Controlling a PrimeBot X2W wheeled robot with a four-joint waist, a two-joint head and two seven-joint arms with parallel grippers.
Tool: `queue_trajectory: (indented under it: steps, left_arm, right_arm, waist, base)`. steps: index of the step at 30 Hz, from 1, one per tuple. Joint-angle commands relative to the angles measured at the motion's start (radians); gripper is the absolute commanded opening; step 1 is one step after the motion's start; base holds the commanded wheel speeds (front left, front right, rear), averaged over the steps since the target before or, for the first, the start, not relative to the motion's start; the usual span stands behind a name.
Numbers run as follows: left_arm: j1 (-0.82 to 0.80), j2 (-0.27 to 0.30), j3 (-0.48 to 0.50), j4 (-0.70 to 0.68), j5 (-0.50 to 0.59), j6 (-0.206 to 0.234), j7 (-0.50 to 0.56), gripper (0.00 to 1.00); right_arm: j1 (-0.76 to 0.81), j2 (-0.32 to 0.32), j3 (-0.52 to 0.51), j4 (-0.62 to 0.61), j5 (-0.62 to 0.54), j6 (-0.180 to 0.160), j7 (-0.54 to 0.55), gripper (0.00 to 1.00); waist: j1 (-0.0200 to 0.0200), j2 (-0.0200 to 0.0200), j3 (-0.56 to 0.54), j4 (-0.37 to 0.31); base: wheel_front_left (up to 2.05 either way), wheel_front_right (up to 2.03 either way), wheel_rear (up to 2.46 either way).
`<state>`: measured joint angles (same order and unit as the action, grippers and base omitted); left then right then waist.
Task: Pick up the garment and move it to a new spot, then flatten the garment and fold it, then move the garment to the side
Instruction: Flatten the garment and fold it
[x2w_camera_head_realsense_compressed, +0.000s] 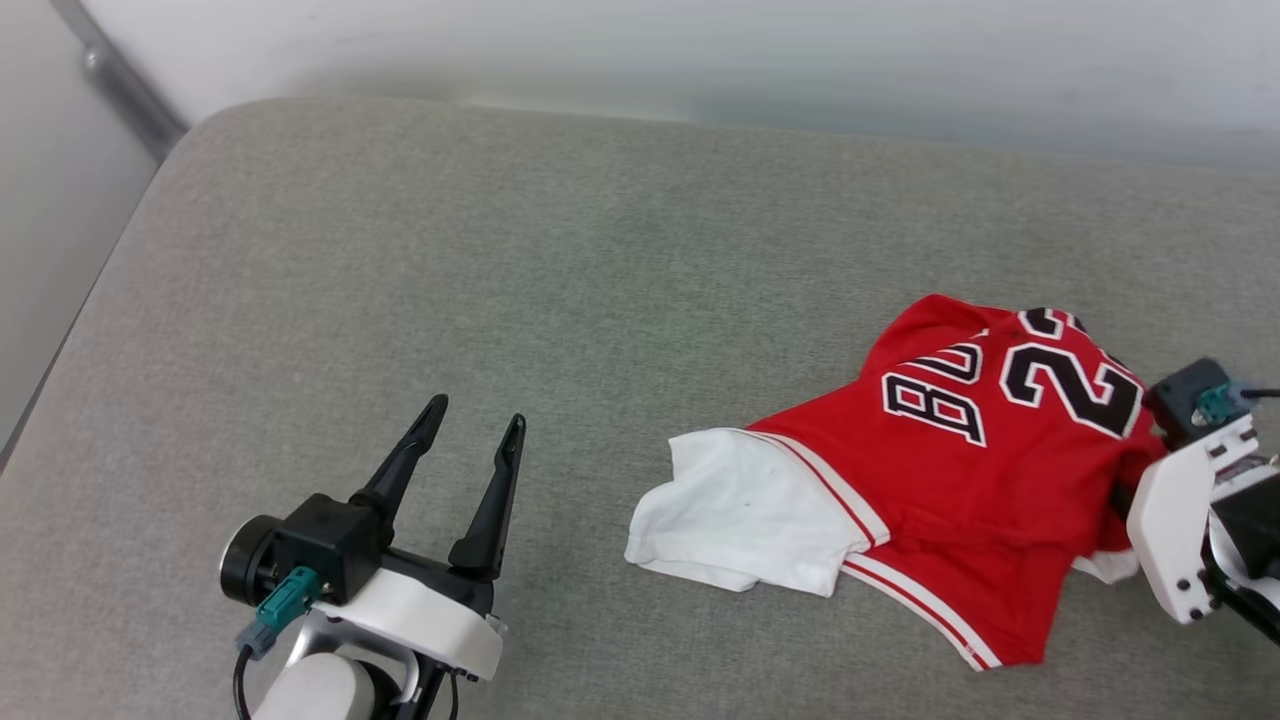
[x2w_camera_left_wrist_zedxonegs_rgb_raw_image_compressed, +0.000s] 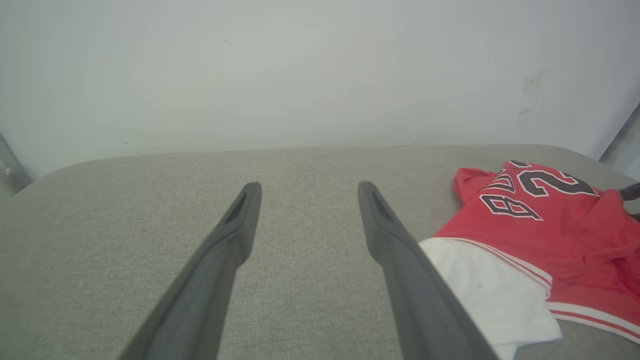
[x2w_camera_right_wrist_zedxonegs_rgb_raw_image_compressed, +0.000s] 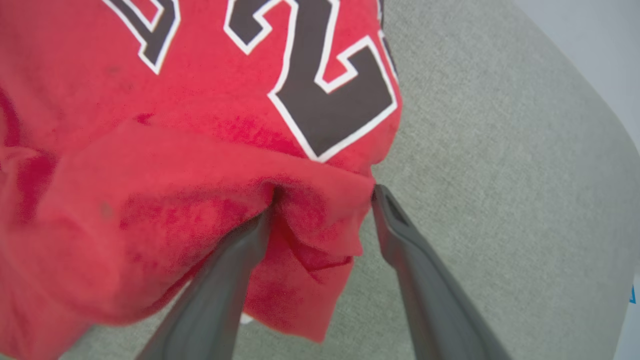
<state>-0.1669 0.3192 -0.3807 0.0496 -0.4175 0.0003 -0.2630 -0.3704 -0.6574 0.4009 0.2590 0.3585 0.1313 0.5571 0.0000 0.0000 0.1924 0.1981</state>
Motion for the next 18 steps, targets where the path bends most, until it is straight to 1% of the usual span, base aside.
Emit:
queue_trajectory:
  steps: [1,3,9,14,18]
  left_arm:
    - [0.0,0.005,0.003,0.002,0.0,-0.001,-0.002,1.0]
    - [0.003,0.007,0.005,0.002,0.0,-0.002,-0.002,1.0]
    - [0.018,0.013,0.006,-0.005,-0.006,-0.003,-0.001,1.0]
    - [0.026,0.02,-0.003,-0.014,-0.008,-0.004,0.006,1.0]
    - [0.034,0.024,-0.009,-0.018,-0.009,-0.005,0.009,1.0]
  right_arm:
    - [-0.019,0.015,-0.014,0.003,-0.001,-0.001,-0.029,1.0]
    - [-0.022,0.046,-0.043,0.001,0.003,-0.001,-0.083,1.0]
    - [0.024,0.15,-0.194,-0.061,0.002,-0.001,-0.262,1.0]
    - [0.118,0.248,-0.312,-0.156,-0.022,-0.001,-0.38,1.0]
    - [0.206,0.349,-0.404,-0.227,-0.038,-0.001,-0.473,1.0]
  waist:
    - [0.0,0.0,-0.008,-0.016]
    - [0.0,0.0,-0.017,-0.034]
    - [0.0,0.0,-0.043,-0.089]
    - [0.0,0.0,-0.054,-0.131]
    - [0.0,0.0,-0.057,-0.16]
  base:
    - [0.0,0.0,0.0]
    - [0.0,0.0,0.0]
    - [0.0,0.0,0.0]
    - [0.0,0.0,0.0]
    - [0.0,0.0,0.0]
